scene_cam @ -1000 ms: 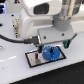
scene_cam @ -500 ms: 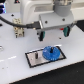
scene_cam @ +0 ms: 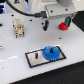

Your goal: Insert the blue gear onto the right peg, followed by the red gear

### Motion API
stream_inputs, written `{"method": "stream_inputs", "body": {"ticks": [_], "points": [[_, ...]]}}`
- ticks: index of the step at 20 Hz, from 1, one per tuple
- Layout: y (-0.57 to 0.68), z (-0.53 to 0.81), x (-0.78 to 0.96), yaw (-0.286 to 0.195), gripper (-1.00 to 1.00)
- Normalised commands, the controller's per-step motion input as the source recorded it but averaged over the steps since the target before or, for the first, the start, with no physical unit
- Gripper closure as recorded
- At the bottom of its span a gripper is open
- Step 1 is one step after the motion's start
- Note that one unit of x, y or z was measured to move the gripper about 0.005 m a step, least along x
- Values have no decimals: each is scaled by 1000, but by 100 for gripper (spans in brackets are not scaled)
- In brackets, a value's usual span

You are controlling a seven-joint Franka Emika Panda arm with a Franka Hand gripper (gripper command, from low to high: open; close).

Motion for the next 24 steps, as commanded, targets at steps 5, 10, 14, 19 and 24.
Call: {"method": "stream_inputs", "body": {"ticks": [5,10,14,19,24], "points": [[544,-23,-438,0,-100],[576,-47,-251,0,-100],[450,-222,-186,0,-100],[72,-361,-240,0,-100],[-31,-342,-134,0,-100]]}}
